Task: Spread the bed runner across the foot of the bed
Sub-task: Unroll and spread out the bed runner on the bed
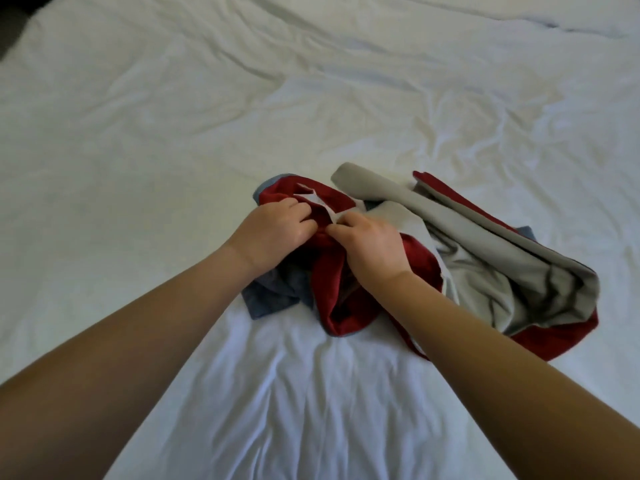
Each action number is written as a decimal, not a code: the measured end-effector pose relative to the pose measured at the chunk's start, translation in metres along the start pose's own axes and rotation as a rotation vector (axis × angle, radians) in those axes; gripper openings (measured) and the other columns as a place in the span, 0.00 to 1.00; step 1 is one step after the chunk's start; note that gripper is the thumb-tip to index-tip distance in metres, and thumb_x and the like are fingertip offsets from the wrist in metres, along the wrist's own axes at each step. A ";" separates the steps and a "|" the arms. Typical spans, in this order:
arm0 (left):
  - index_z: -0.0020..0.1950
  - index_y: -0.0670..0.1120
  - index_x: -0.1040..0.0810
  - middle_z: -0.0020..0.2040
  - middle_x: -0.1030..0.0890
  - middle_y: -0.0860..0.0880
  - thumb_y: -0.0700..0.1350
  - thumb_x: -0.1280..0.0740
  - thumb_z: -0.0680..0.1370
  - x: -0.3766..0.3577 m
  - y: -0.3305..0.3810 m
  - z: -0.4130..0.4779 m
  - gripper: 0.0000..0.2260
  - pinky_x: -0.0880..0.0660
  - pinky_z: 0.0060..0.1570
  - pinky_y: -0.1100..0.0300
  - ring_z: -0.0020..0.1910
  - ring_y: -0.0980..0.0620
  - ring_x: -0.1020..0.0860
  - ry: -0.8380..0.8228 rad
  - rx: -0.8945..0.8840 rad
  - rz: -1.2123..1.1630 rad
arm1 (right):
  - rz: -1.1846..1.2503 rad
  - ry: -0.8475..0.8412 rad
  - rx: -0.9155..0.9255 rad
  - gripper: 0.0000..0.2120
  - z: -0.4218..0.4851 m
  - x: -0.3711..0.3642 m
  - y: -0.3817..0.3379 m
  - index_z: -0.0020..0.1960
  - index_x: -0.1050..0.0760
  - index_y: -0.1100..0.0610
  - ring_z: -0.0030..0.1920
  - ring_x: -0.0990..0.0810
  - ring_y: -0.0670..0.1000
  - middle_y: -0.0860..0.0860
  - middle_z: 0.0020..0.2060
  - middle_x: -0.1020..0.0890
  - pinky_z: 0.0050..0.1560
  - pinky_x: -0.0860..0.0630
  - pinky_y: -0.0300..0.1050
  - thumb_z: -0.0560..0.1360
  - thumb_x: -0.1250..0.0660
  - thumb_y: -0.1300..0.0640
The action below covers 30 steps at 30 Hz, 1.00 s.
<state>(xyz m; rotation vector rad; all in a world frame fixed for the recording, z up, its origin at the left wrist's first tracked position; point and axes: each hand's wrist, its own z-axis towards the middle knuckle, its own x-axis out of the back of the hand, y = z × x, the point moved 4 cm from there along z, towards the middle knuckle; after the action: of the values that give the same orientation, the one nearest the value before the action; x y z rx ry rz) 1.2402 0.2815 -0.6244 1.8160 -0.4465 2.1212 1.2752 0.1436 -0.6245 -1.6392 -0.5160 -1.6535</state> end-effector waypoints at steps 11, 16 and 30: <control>0.40 0.42 0.20 0.37 0.23 0.43 0.37 0.28 0.69 0.017 -0.068 -0.060 0.03 0.29 0.25 0.55 0.35 0.42 0.22 -0.004 0.125 0.079 | -0.001 -0.025 0.082 0.07 0.063 -0.019 -0.065 0.48 0.19 0.60 0.37 0.20 0.60 0.57 0.40 0.21 0.30 0.27 0.46 0.70 0.29 0.61; 0.41 0.40 0.22 0.38 0.22 0.42 0.35 0.33 0.65 0.003 -0.042 -0.058 0.06 0.28 0.29 0.53 0.37 0.40 0.23 0.009 0.184 -0.070 | 0.001 -0.061 0.126 0.09 0.050 -0.027 -0.059 0.50 0.19 0.57 0.40 0.21 0.59 0.55 0.42 0.20 0.32 0.27 0.45 0.71 0.34 0.59; 0.51 0.40 0.22 0.46 0.22 0.43 0.35 0.39 0.72 0.022 0.023 0.070 0.10 0.25 0.38 0.48 0.43 0.43 0.24 0.170 0.195 -0.172 | -0.217 -0.020 -0.442 0.18 -0.043 0.048 0.126 0.64 0.27 0.56 0.53 0.22 0.60 0.55 0.59 0.22 0.44 0.23 0.53 0.74 0.34 0.59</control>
<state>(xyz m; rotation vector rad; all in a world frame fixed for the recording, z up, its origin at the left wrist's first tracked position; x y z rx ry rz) 1.2896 0.2316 -0.5936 1.6844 -0.0415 2.2380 1.3428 0.0205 -0.6093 -1.9715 -0.3629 -2.0202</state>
